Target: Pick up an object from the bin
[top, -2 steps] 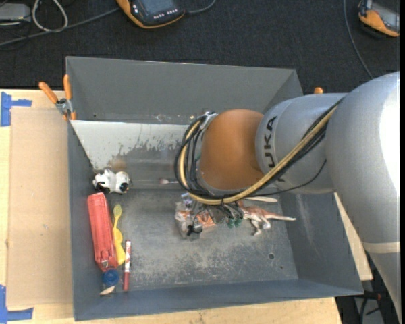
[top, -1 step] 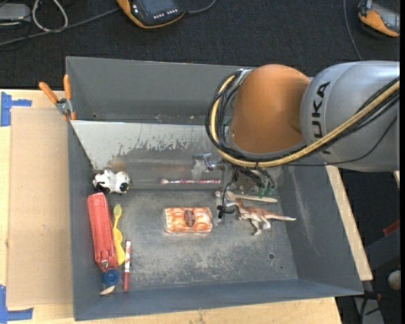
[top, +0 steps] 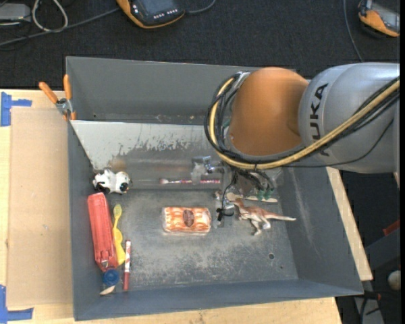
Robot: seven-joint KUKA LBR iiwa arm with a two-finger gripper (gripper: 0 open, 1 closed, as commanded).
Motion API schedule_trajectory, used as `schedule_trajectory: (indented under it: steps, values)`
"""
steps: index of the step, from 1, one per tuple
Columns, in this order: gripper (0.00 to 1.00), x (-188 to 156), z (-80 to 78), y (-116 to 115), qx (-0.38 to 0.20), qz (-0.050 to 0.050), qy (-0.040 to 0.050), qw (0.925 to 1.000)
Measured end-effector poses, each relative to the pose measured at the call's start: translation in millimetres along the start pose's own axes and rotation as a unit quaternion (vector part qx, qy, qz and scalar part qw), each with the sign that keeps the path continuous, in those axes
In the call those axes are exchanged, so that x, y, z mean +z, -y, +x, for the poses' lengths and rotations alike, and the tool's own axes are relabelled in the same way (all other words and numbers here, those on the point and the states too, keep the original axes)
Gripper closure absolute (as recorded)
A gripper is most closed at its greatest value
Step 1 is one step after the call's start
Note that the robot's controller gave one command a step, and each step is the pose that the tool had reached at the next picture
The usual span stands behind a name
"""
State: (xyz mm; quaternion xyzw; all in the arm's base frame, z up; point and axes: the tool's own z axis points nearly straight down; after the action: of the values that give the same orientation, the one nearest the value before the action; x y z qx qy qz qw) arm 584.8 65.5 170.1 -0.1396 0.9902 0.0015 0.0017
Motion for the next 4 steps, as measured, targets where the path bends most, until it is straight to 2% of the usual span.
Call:
schedule_trajectory:
  steps: [1, 2, 3, 4]
  values:
    - [0.00, 58, 13.8, -6, -0.077, 0.000, 0.0015, 0.9970]
    - [0.00, 97, 15.7, -12, -0.181, 0.002, 0.0044, 0.9835]
    - [1.00, 99, 21.7, -5, -0.054, 0.000, 0.0022, 0.9986]
    - [1.00, 99, 21.7, -5, -0.054, 0.000, 0.0022, 0.9986]
